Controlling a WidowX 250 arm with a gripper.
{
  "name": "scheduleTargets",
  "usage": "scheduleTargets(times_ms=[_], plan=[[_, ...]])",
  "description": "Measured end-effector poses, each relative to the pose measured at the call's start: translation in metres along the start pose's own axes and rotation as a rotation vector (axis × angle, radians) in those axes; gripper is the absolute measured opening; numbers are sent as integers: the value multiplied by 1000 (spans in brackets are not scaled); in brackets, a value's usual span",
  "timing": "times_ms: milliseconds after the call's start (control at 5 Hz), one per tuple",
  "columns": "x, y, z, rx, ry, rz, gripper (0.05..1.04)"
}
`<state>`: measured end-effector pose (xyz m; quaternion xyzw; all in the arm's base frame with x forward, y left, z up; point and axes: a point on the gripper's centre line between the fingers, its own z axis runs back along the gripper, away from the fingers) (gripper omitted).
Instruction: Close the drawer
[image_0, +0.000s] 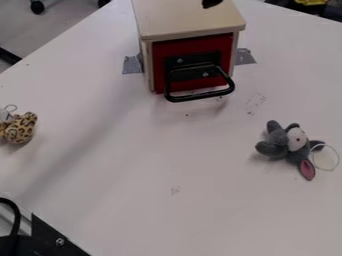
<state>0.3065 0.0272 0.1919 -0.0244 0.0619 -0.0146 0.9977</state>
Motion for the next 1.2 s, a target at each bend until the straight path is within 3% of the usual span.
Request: scheduleTargets(times_ms=[200, 400, 600, 800, 1200], plan=[[-38, 5, 23, 75, -27, 173, 998], [-62, 18, 7, 162, -50, 370, 998], [-66, 48, -16, 182, -119, 457, 998], [-63, 74, -37, 127, -149, 468, 998], [-58, 82, -44, 133, -113, 419, 998]])
